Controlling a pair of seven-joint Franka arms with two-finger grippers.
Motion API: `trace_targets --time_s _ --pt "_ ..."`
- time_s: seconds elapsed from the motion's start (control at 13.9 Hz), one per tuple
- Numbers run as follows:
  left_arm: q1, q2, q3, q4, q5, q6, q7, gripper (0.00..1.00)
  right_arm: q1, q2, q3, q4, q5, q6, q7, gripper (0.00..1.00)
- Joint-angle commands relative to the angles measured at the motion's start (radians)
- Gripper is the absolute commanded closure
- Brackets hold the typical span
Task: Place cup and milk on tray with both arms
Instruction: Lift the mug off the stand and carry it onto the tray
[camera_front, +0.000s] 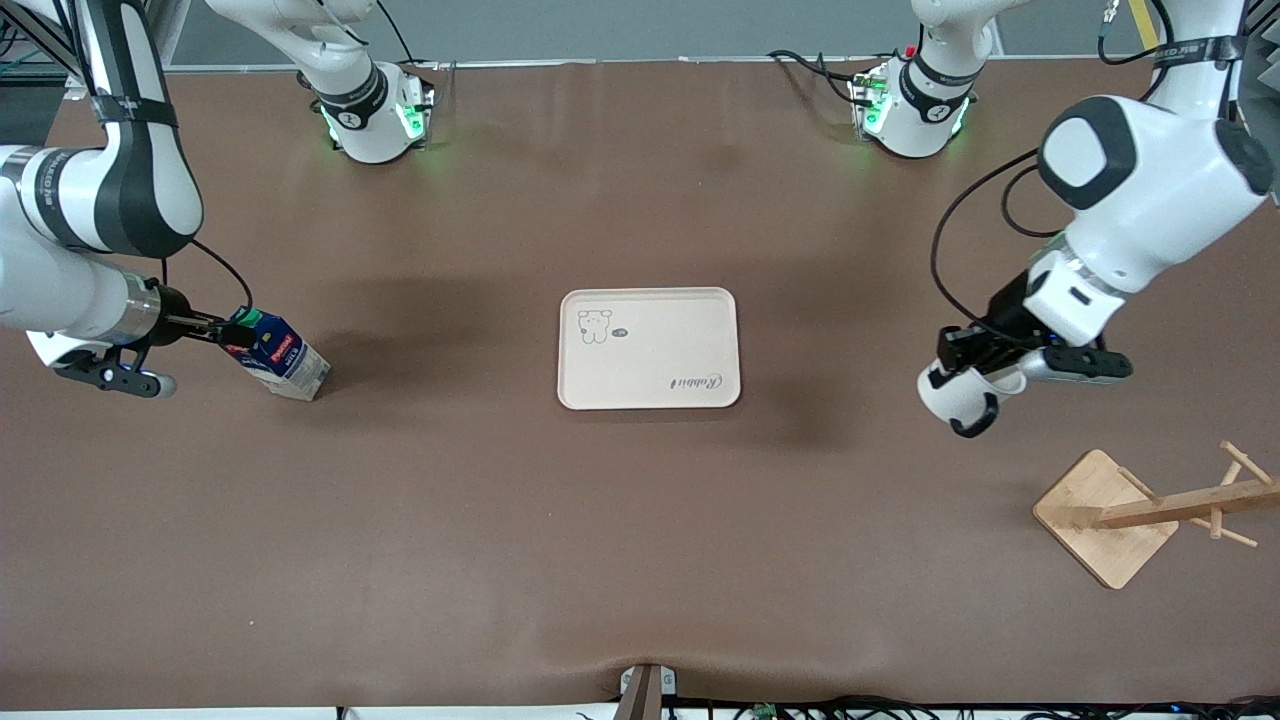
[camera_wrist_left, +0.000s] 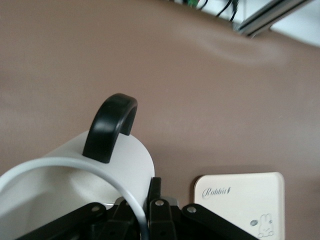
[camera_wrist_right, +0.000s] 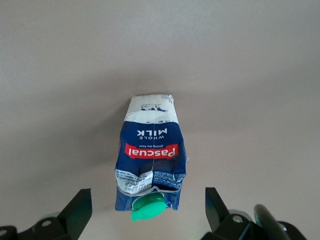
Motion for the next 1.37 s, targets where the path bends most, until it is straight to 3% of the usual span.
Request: trace_targets --time_s 0.0,0.43,0.58,0.72,0.79,0.94,1.01,1.08,1.3 --pt "0.005 0.041 -0.072 0.01 0.074 -0.022 -0.131 1.0 -0.02 -0.021 0.007 -0.075 0.034 0.055 0.008 0.0" --pt "-0.136 0.141 -0.102 0.009 0.082 -0.04 -0.374 1.0 -0.028 -0.014 0.007 -0.156 0.061 0.182 0.008 0.0" --pt "-0.203 0.172 -0.1 0.009 0.186 -0.039 -0.538 1.0 -0.028 -0.011 0.007 -0.178 0.061 0.215 0.006 0.0" --pt "-0.265 0.211 -0.102 0.01 0.281 -0.039 -0.736 1.0 -0.035 0.005 0.007 -0.181 0.061 0.229 0.006 0.18" --pt "-0.303 0.228 -0.102 0.01 0.318 -0.039 -0.801 1.0 -0.038 0.008 0.007 -0.181 0.061 0.23 0.006 0.33" --pt "-0.329 0.264 -0.102 0.009 0.372 -0.027 -0.907 1.0 -0.038 0.008 0.007 -0.18 0.061 0.229 0.008 0.78" --pt "-0.36 0.287 -0.102 0.009 0.38 0.01 -0.948 1.0 -0.037 0.008 0.007 -0.178 0.061 0.226 0.006 0.93" --pt "-0.391 0.313 -0.099 0.009 0.384 0.053 -0.993 1.0 -0.037 0.008 0.007 -0.176 0.061 0.224 0.006 1.0" --pt "-0.454 0.399 -0.092 0.055 0.473 0.102 -1.158 1.0 -0.04 0.006 0.007 -0.158 0.061 0.213 -0.004 1.0"
